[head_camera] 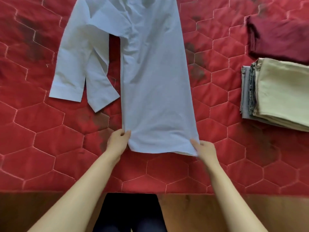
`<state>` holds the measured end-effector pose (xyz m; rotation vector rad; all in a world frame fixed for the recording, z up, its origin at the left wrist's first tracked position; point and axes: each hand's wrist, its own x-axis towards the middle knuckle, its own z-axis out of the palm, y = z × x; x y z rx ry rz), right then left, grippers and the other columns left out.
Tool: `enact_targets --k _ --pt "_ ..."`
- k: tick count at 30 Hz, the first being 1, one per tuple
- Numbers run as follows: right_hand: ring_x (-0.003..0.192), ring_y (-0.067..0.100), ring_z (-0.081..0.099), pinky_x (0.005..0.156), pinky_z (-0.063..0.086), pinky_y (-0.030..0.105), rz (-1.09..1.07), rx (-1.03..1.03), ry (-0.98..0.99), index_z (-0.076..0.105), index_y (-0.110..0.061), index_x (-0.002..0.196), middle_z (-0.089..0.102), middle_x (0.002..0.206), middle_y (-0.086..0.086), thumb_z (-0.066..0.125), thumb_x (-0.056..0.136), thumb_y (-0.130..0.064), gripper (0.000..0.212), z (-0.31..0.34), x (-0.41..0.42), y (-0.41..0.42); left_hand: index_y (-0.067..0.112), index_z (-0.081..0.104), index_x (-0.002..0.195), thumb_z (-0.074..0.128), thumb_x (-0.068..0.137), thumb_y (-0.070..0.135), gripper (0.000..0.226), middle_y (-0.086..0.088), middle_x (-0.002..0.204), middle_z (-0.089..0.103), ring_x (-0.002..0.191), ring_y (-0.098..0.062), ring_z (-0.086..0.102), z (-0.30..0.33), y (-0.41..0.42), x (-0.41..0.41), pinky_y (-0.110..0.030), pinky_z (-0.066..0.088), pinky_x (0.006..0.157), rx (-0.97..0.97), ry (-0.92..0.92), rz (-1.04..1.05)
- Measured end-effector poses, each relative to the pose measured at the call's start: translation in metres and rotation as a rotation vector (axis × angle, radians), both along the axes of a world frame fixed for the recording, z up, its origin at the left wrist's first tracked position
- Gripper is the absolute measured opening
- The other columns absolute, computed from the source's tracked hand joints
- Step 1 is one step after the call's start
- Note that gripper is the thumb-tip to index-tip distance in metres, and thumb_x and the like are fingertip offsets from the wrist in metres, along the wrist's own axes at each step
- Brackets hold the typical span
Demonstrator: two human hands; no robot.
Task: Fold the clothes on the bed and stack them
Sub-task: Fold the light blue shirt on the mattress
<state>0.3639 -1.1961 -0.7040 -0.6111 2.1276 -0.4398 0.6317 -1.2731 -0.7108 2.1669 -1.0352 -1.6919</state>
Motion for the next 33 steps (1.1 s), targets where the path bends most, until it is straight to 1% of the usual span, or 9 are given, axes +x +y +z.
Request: enact_targets --k 3,7,11,14,16,20,24,27,33 --pt "0.069 0.02 0.057 0.063 0.039 0.033 0.174 0.162 0.182 0.063 -0.014 0.069 0.063 0.068 0.0 0.057 0.09 -0.036 0.031 -0.007 -0.006 0.014 0.001 0.057 0.08 0.053 0.095 0.024 0.029 -0.016 0.098 0.056 0.085 -0.028 0.051 -0.006 0.007 -0.002 -0.034 0.036 0.071 -0.147 -0.333 -0.199" --pt "0.091 0.015 0.057 0.075 0.039 0.032 0.163 -0.022 0.271 0.065 -0.023 0.107 0.062 0.089 -0.012 0.06 0.089 -0.04 0.025 -0.007 -0.009 -0.015 0.003 0.066 0.098 0.062 0.089 0.029 0.028 -0.015 0.117 0.049 0.105 -0.029 0.051 -0.006 -0.011 -0.008 -0.032 0.039 0.088 -0.27 -0.352 -0.139" --pt "0.093 0.019 0.059 0.079 0.046 0.038 0.232 -0.08 0.182 0.064 -0.017 0.107 0.067 0.099 -0.003 0.059 0.091 -0.041 0.03 -0.012 0.0 -0.06 0.004 0.065 0.108 0.068 0.087 0.032 0.035 -0.013 0.132 0.042 0.124 -0.03 0.04 -0.006 -0.046 -0.015 -0.036 0.033 0.106 -0.314 -0.377 -0.076" --pt "0.083 0.022 0.059 0.072 0.046 0.039 0.211 -0.11 0.114 0.065 -0.011 0.092 0.067 0.089 0.0 0.061 0.088 -0.035 0.024 -0.014 0.004 -0.083 0.0 0.068 0.1 0.065 0.088 0.031 0.034 -0.017 0.125 0.054 0.116 -0.034 0.05 -0.008 -0.066 -0.02 -0.044 0.042 0.101 -0.273 -0.384 -0.138" --pt "0.068 0.018 0.054 0.061 0.041 0.034 0.175 -0.155 0.044 0.061 -0.011 0.075 0.061 0.071 -0.005 0.063 0.084 -0.031 0.022 -0.013 0.004 -0.085 0.002 0.068 0.095 0.063 0.091 0.029 0.027 -0.015 0.108 0.065 0.102 -0.031 0.06 -0.003 -0.07 -0.019 -0.042 0.05 0.089 -0.282 -0.268 -0.093" --pt "0.061 0.014 0.049 0.057 0.039 0.033 -0.011 -0.317 -0.17 0.061 -0.003 0.072 0.055 0.064 -0.001 0.065 0.082 -0.036 0.035 -0.01 -0.005 -0.07 0.008 0.066 0.097 0.053 0.099 0.019 0.018 -0.006 0.096 0.074 0.089 -0.018 0.07 0.002 -0.059 -0.014 -0.029 0.058 0.076 -0.105 0.433 0.378" --pt "0.054 0.009 0.044 0.056 0.036 0.034 0.058 -0.174 -0.104 0.057 -0.014 0.064 0.055 0.058 -0.004 0.066 0.086 -0.041 0.036 -0.02 -0.004 -0.038 0.003 0.06 0.093 0.052 0.099 0.019 0.019 -0.013 0.092 0.063 0.085 -0.023 0.057 -0.013 -0.029 -0.016 -0.036 0.046 0.075 -0.086 0.055 0.243" --pt "0.067 0.019 0.055 0.062 0.044 0.038 0.137 -0.124 -0.11 0.067 -0.009 0.082 0.068 0.079 0.009 0.07 0.084 -0.035 0.026 -0.021 -0.002 -0.025 0.009 0.067 0.097 0.065 0.09 0.027 0.019 -0.003 0.093 0.069 0.085 -0.02 0.063 -0.01 -0.016 -0.015 -0.038 0.05 0.077 -0.243 -0.125 0.037" --pt "0.065 0.012 0.056 0.056 0.047 0.028 -0.036 -0.358 -0.358 0.067 -0.011 0.079 0.065 0.072 0.001 0.07 0.088 -0.03 0.021 0.007 -0.001 -0.014 0.014 0.067 0.103 0.056 0.097 0.025 0.017 -0.005 0.102 0.074 0.095 -0.019 0.071 0.0 -0.002 -0.007 -0.031 0.058 0.08 -0.166 0.35 0.338"
